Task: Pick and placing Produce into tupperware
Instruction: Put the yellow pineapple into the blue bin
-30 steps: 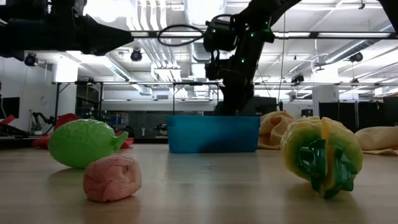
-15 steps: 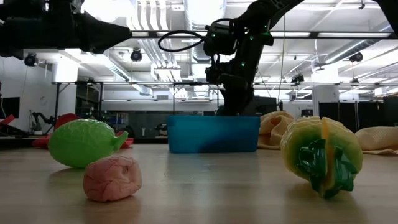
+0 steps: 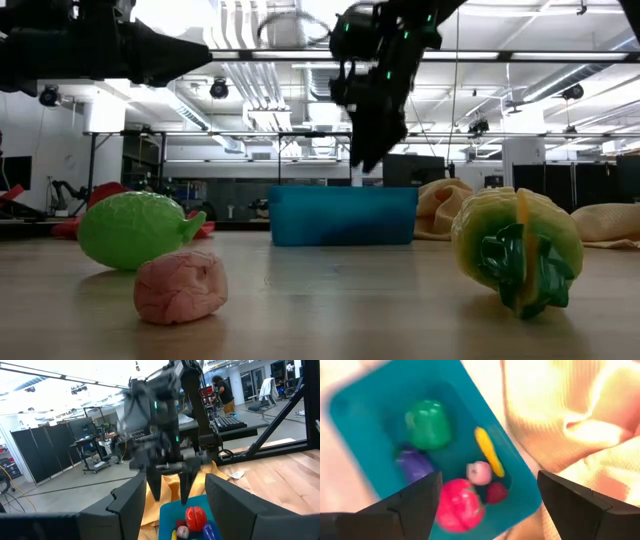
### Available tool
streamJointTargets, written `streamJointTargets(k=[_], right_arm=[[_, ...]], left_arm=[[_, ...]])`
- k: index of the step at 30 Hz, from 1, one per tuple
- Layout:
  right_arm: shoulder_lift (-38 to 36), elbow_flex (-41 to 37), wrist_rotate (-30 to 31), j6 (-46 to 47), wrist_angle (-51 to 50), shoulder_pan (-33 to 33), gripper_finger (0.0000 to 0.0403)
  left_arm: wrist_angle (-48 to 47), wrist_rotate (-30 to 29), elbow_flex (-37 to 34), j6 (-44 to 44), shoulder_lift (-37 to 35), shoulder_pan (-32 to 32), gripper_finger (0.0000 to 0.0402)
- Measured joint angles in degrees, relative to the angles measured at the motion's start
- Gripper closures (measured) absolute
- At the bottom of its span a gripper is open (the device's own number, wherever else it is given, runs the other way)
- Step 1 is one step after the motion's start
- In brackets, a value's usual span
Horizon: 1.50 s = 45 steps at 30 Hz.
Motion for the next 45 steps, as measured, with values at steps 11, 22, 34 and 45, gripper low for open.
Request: streamJointTargets(k=[11,22,34,45], right_arm=[[-12.55,1.17,-7.64,0.56,-0.12,10.23,0.011],[-17.17,1.16,-8.77,-8.85,0.61,25.74,0.0115],[-10.88,1.15,-7.84,-10.53,5.23,38.75,0.0115],[-1.04,1.13,-3.55,-9.54,5.18,42.1,0.0035]], left_arm=[[-0.02,0.0,-0.07,0.0,-0.02,-0.01,0.0212],[-0.02,0.0,0.02,0.0,-0.01,0.01,0.0212],[0.08,-0.53,0.06,-0.02,-0.05,0.01,0.0212],[0.01,-0.84,0.02,-0.11,-0.01,0.0,0.0212]])
